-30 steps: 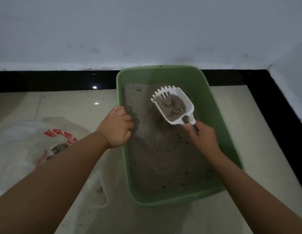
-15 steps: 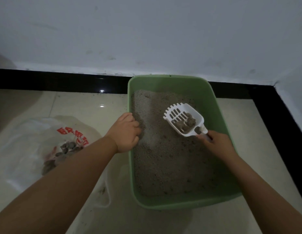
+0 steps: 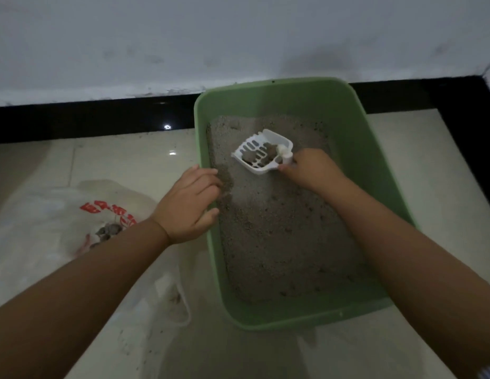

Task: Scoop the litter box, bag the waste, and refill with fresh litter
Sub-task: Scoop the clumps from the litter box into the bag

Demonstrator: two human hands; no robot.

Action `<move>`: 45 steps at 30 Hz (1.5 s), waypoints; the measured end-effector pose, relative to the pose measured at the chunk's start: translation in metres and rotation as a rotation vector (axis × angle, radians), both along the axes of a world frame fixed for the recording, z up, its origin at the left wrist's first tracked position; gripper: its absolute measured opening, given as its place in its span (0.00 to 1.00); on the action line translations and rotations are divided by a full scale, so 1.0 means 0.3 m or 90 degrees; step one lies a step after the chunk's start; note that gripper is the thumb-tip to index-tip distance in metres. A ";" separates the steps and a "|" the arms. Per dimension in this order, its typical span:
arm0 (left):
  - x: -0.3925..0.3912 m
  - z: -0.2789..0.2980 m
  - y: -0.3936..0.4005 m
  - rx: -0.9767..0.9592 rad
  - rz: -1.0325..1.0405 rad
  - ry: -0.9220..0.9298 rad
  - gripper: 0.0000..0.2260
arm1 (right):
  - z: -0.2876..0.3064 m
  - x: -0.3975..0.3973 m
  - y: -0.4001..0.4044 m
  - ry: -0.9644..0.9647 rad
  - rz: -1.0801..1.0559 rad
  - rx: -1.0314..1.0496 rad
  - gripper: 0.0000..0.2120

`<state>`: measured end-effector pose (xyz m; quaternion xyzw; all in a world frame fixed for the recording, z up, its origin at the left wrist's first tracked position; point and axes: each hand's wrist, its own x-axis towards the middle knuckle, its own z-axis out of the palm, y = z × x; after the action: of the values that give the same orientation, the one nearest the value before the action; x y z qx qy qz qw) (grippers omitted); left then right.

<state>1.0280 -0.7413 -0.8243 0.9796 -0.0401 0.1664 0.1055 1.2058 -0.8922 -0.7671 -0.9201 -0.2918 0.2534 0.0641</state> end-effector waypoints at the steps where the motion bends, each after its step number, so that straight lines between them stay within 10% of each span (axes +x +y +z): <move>1: 0.000 -0.006 0.000 -0.010 -0.007 -0.007 0.13 | -0.004 -0.005 0.014 0.004 -0.002 0.007 0.16; 45: -0.043 0.069 -0.041 0.089 0.031 -0.002 0.15 | 0.009 -0.094 -0.341 0.014 -0.192 0.273 0.12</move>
<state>1.0149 -0.7536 -0.8037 0.9850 -0.0282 0.1673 0.0328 1.1777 -0.9944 -0.7644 -0.9157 -0.1977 0.1837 0.2977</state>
